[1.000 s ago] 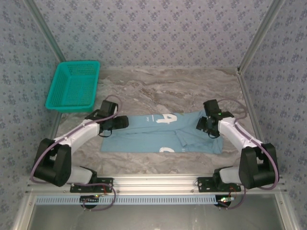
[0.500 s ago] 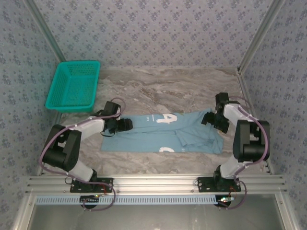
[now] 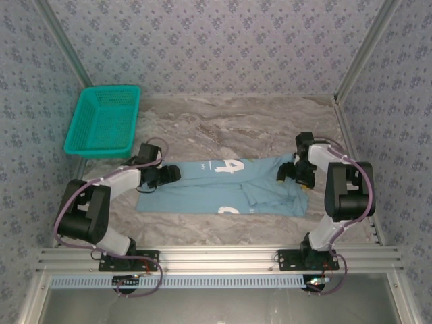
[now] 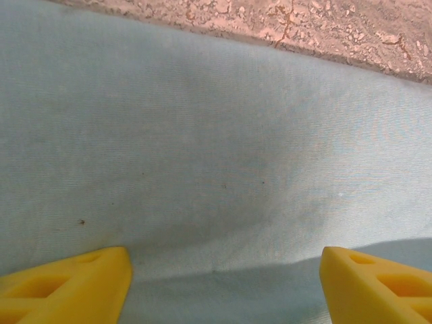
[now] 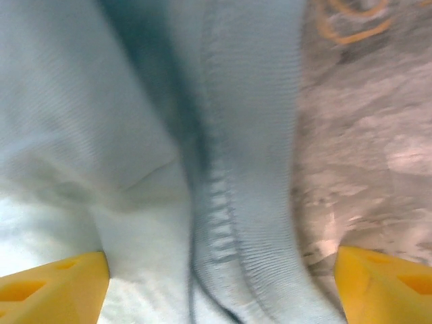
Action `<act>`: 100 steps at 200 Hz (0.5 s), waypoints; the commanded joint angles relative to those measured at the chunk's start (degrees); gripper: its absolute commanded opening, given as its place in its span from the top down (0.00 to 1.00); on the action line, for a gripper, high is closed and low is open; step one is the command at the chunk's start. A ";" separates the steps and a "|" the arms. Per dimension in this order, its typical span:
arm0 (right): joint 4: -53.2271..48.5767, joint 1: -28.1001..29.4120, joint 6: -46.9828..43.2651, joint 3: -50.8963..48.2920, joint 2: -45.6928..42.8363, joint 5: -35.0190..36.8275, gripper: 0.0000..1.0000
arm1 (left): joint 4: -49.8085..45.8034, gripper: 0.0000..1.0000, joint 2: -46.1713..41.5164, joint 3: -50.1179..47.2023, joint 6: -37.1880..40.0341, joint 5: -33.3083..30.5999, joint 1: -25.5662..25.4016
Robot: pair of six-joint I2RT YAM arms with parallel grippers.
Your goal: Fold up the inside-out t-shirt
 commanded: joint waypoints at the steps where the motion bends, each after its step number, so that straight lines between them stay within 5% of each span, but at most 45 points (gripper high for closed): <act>1: -2.48 1.11 -1.95 -1.38 -1.87 -7.58 0.13 | -3.72 0.25 0.21 -1.29 -1.06 -1.17 0.43; 57: -1.49 2.62 -3.30 -1.63 0.29 -7.02 0.18 | -3.78 0.25 -0.91 -1.53 -1.10 -1.13 0.36; 100: 2.02 4.32 -2.88 -1.10 0.30 -8.24 0.37 | -2.98 0.25 -0.69 -1.97 -1.23 -0.63 0.35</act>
